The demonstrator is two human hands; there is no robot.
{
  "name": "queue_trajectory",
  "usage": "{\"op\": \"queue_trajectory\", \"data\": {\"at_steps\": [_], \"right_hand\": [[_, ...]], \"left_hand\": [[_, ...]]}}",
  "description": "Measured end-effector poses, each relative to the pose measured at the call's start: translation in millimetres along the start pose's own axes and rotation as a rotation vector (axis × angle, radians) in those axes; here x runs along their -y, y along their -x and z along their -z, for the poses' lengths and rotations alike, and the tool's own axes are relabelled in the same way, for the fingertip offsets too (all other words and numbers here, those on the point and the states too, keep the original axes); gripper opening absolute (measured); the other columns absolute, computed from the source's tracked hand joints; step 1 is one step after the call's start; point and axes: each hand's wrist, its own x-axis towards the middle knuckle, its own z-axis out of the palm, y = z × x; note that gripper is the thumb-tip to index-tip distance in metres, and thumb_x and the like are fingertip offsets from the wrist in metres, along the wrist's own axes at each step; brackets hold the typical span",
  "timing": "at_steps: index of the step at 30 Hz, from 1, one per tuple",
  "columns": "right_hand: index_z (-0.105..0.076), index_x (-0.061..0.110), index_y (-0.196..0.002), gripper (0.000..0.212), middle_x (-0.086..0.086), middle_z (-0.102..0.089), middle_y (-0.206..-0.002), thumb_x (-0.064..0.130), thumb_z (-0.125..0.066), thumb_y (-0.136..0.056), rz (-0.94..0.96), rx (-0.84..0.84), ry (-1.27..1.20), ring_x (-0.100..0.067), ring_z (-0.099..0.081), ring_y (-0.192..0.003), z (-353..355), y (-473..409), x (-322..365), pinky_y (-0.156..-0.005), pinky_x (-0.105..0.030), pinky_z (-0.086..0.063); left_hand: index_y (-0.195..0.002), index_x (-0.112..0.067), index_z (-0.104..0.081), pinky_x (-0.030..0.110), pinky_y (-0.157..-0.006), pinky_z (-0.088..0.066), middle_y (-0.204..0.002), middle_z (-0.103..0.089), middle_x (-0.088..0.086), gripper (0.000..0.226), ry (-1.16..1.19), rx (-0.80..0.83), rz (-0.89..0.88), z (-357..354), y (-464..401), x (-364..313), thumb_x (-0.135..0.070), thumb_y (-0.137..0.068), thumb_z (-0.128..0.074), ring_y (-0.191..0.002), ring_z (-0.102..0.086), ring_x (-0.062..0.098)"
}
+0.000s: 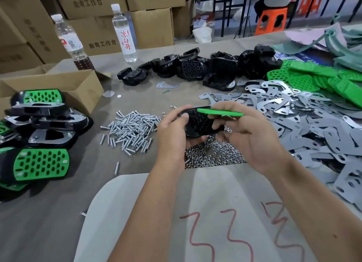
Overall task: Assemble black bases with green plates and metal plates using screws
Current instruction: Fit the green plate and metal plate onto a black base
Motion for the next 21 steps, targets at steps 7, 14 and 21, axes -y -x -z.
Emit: {"op": "queue_trajectory", "data": {"at_steps": [7,14,21], "right_hand": [[-0.075,0.018,-0.103,0.012,-0.005,-0.074,-0.103,0.014,-0.064,-0.1,-0.014,-0.123,0.207,-0.02,-0.068,-0.088,-3.4,-0.9,-6.2,-0.059,-0.023,-0.052],[-0.068,0.022,-0.109,0.027,0.002,-0.078,-0.094,0.01,-0.081,-0.088,0.202,-0.309,0.556,-0.014,-0.076,-0.088,0.1,-6.3,-16.1,-0.077,-0.037,-0.064],[-0.068,0.02,-0.116,0.026,0.001,-0.074,-0.103,0.012,-0.076,-0.093,0.125,-0.273,0.677,-0.013,-0.074,-0.096,0.3,-7.4,-13.9,-0.083,-0.042,-0.064]], "left_hand": [[-0.106,-0.011,-0.078,0.038,-0.058,-0.06,-0.099,-0.077,0.012,0.027,-0.002,0.011,-0.01,-1.1,1.0,2.4,-0.007,-0.103,-0.051,-0.082,-0.074,0.027],[-0.107,-0.013,-0.079,0.036,-0.056,-0.06,-0.1,-0.078,0.013,0.03,-0.051,0.055,-0.009,-1.3,1.6,4.5,-0.009,-0.105,-0.049,-0.075,-0.078,0.022],[-0.108,-0.012,-0.079,0.04,-0.058,-0.062,-0.104,-0.077,0.013,0.031,-0.048,0.056,-0.004,-1.6,2.4,6.6,-0.008,-0.105,-0.049,-0.075,-0.077,0.025]]}}
